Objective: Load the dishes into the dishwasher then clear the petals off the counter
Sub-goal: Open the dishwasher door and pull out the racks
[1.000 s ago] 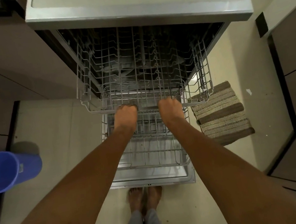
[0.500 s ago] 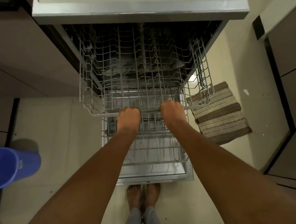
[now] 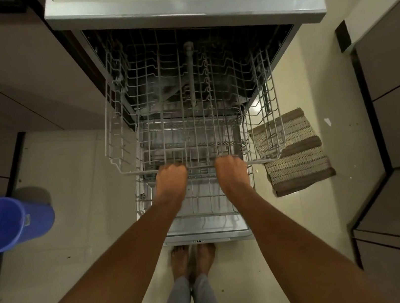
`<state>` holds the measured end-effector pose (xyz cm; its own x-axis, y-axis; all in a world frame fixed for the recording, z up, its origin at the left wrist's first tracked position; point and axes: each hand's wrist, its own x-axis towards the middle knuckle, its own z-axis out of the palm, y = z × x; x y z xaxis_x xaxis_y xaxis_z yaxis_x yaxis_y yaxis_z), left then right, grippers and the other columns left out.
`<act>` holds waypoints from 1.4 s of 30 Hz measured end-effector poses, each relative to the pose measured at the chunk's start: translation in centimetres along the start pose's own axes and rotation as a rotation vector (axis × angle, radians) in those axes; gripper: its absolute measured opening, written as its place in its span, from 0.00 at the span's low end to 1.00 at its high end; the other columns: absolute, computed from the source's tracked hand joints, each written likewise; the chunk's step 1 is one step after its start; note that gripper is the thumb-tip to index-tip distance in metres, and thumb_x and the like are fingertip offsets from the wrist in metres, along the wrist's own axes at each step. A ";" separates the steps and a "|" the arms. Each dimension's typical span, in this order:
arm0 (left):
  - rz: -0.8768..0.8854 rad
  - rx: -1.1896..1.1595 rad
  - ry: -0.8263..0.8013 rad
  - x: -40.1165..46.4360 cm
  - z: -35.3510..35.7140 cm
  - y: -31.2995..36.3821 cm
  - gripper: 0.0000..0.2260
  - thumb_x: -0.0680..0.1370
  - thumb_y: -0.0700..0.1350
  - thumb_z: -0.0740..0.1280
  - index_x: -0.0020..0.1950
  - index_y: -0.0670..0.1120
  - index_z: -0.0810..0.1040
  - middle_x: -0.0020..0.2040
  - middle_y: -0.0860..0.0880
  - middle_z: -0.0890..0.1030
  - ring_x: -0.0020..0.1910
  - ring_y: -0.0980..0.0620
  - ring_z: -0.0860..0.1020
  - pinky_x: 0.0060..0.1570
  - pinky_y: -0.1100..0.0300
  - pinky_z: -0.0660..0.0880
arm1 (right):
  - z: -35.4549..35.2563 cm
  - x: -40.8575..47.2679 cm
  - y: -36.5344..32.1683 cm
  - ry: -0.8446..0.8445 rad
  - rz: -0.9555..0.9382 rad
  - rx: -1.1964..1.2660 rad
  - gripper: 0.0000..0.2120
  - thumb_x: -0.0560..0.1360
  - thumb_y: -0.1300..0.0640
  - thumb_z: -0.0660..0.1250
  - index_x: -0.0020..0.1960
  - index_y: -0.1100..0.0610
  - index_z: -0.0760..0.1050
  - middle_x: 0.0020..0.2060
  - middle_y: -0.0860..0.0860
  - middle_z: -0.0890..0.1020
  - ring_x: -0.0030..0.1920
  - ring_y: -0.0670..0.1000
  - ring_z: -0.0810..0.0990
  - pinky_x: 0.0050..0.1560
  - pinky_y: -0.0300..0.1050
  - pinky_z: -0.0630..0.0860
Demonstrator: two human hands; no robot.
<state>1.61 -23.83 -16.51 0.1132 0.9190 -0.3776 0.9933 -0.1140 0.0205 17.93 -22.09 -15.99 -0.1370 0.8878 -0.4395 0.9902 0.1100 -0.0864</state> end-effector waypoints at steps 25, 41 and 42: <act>-0.010 -0.094 -0.021 -8.4 4.7 0.4 0.16 0.79 0.38 0.64 0.67 0.44 0.77 0.60 0.45 0.83 0.60 0.46 0.79 0.63 0.54 0.72 | 4.9 -8.6 -1.7 0.004 0.029 0.050 0.10 0.82 0.65 0.63 0.58 0.58 0.80 0.47 0.53 0.85 0.45 0.52 0.83 0.45 0.44 0.75; -0.016 -0.160 -0.012 -10.4 5.6 -0.4 0.17 0.79 0.37 0.63 0.67 0.44 0.77 0.63 0.45 0.81 0.64 0.46 0.77 0.67 0.54 0.68 | 5.3 -10.8 -3.2 -0.011 0.070 0.041 0.11 0.82 0.66 0.62 0.59 0.57 0.80 0.48 0.54 0.85 0.49 0.55 0.84 0.46 0.45 0.74; -0.013 -0.167 -0.001 -10.5 5.6 -0.4 0.17 0.80 0.37 0.63 0.68 0.44 0.76 0.64 0.45 0.81 0.64 0.46 0.77 0.68 0.55 0.67 | 5.3 -10.8 -3.2 -0.012 0.074 0.043 0.11 0.82 0.66 0.62 0.58 0.57 0.81 0.48 0.54 0.85 0.49 0.55 0.84 0.45 0.45 0.73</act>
<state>-0.13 -35.54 -17.78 0.1000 0.9196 -0.3798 0.9849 -0.0374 0.1688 16.06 -34.37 -15.70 -0.0642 0.8872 -0.4568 0.9955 0.0249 -0.0914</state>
